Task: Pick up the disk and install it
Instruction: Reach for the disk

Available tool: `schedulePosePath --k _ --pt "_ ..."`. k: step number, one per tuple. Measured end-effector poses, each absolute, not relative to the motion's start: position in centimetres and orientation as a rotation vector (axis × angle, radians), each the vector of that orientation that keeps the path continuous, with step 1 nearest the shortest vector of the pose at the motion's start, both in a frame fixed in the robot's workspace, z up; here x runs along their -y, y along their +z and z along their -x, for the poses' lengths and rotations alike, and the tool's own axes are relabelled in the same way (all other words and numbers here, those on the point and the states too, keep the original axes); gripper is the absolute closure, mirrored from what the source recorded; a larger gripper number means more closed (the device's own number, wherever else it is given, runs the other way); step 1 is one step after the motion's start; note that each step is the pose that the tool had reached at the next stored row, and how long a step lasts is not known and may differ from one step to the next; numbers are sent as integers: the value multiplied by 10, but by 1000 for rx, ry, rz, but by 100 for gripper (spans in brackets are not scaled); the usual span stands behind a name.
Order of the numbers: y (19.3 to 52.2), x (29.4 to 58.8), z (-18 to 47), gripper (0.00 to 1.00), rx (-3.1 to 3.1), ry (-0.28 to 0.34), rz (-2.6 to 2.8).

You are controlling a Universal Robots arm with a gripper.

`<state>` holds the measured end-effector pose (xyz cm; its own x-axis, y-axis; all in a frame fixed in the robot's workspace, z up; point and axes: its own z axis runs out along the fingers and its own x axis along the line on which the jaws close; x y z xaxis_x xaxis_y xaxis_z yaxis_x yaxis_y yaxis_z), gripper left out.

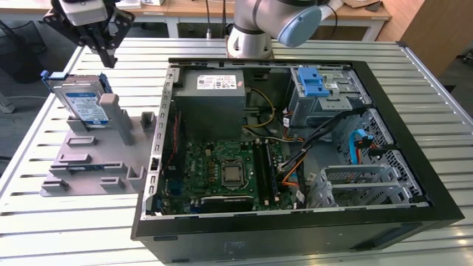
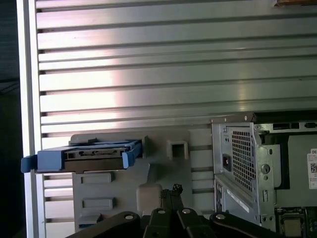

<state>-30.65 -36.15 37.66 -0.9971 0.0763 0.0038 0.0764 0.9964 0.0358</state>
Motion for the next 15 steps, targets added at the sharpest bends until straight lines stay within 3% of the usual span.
schedulePosePath --k 15 --pt "375 360 326 89 3136 -56 120"
